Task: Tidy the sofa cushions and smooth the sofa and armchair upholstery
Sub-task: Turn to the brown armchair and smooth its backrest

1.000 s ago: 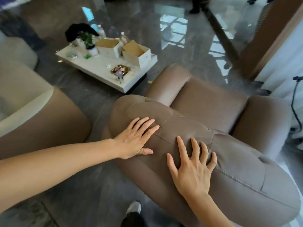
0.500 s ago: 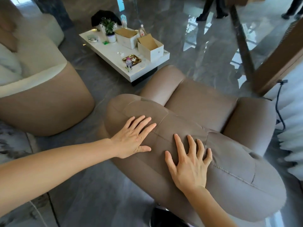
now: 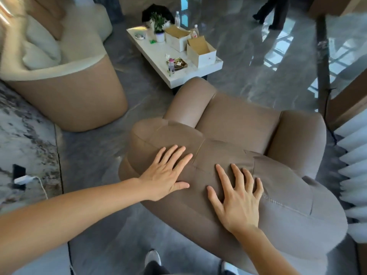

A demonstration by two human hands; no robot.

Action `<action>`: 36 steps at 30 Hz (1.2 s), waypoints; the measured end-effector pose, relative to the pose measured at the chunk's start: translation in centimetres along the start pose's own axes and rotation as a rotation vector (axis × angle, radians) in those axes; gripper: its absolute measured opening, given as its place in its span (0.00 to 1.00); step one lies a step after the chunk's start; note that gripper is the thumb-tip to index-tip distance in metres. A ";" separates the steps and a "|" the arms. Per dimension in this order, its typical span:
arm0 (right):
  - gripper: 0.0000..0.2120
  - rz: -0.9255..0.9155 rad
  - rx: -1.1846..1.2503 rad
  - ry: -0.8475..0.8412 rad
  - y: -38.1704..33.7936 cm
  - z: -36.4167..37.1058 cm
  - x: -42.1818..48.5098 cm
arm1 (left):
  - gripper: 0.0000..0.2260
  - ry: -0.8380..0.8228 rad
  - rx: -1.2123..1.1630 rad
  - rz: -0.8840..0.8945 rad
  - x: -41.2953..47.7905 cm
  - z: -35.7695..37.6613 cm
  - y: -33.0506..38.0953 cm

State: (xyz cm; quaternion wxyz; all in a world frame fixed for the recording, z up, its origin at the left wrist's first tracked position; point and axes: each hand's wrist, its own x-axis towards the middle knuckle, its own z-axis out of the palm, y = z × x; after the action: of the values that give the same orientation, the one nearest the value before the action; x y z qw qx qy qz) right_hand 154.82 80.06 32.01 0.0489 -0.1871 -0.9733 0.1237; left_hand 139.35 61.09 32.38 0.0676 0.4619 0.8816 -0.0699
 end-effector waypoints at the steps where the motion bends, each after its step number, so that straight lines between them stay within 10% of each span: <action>1: 0.31 -0.020 0.008 -0.006 1.3 -0.5 -0.2 | 0.38 0.000 -0.001 -0.018 0.1 -0.1 1.5; 36: 0.24 -0.245 -0.005 0.025 32.5 -7.8 -1.2 | 0.36 0.063 -0.116 -0.416 7.2 -0.4 36.1</action>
State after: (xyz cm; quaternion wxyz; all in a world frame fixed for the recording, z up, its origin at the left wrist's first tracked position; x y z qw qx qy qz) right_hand 168.49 110.57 31.01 0.0753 -0.0686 -0.9885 0.1119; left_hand 165.04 87.30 29.30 0.0507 0.2673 0.9621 -0.0169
